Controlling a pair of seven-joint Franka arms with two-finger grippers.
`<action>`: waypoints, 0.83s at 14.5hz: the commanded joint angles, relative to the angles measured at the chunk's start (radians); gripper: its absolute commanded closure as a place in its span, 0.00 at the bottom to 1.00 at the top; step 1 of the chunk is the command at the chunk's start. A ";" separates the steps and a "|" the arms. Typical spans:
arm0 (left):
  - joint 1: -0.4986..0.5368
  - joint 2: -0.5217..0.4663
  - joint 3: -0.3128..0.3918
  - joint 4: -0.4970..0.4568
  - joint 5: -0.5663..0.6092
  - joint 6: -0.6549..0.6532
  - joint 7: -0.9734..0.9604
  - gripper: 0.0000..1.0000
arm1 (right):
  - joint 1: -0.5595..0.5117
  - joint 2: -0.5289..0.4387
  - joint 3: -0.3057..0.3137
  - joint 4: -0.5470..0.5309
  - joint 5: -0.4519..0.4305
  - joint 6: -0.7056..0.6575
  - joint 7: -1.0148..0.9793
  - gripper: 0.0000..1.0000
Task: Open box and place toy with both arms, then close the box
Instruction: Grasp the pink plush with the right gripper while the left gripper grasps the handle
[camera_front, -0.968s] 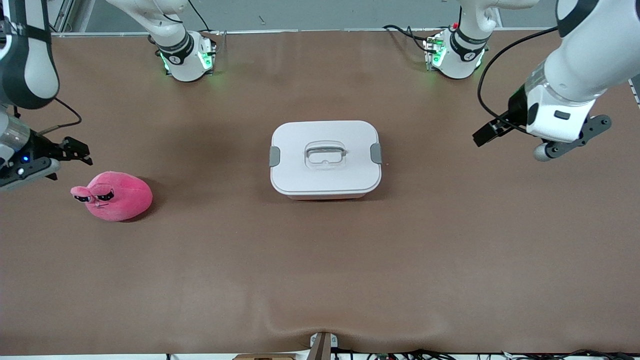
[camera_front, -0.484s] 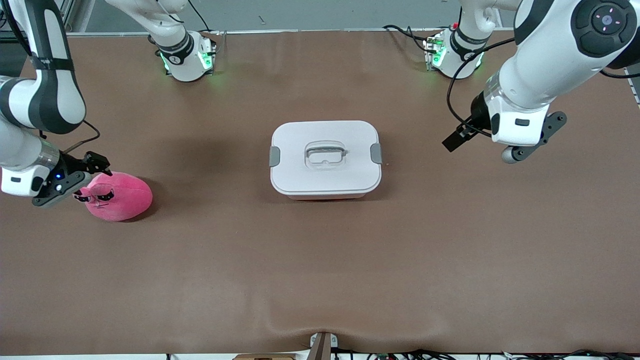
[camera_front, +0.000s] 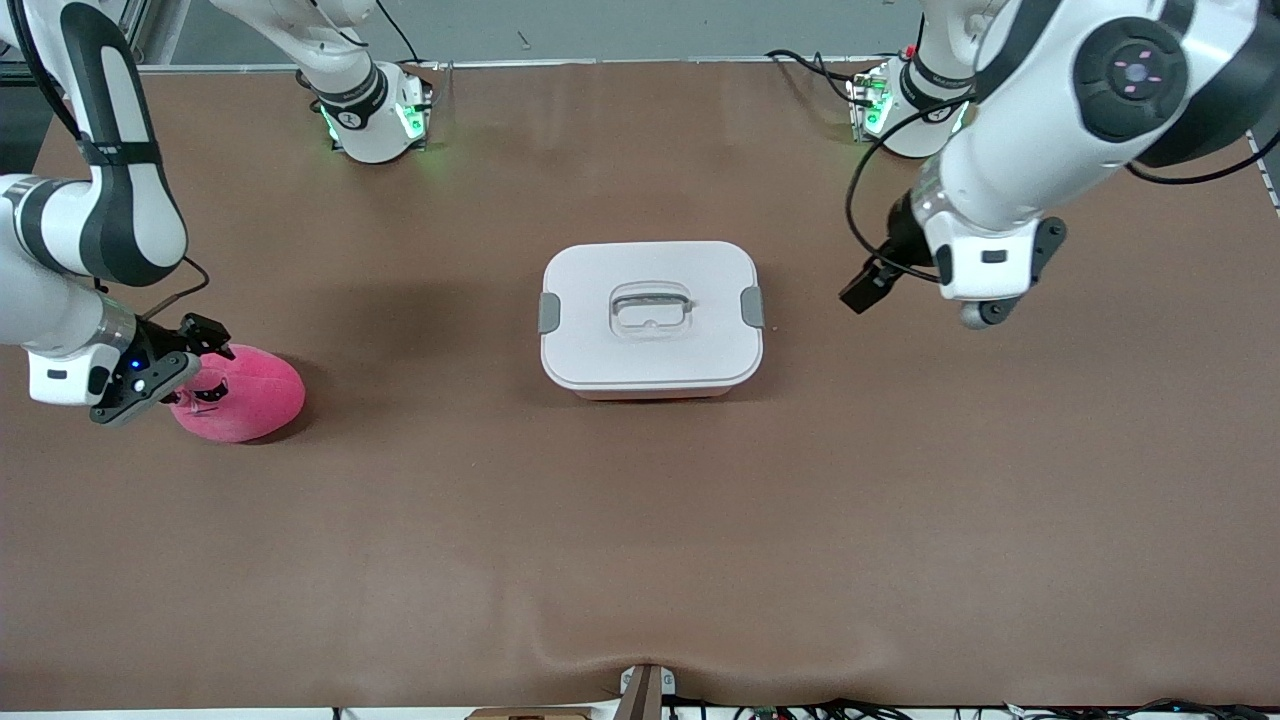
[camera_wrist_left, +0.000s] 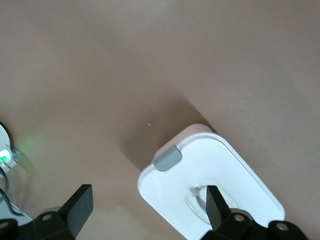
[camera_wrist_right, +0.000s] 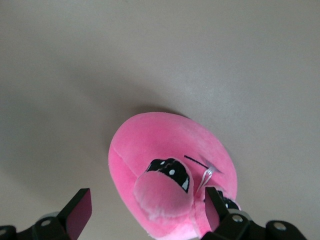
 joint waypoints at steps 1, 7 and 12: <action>-0.061 0.034 0.006 0.023 0.004 0.031 -0.125 0.00 | -0.010 0.024 0.002 0.004 -0.019 0.018 -0.022 0.00; -0.180 0.089 0.006 0.023 0.092 0.100 -0.397 0.00 | -0.011 0.052 0.002 0.004 -0.037 0.015 -0.023 0.00; -0.257 0.144 0.008 0.025 0.095 0.155 -0.546 0.00 | -0.014 0.058 0.000 0.004 -0.041 0.006 -0.015 1.00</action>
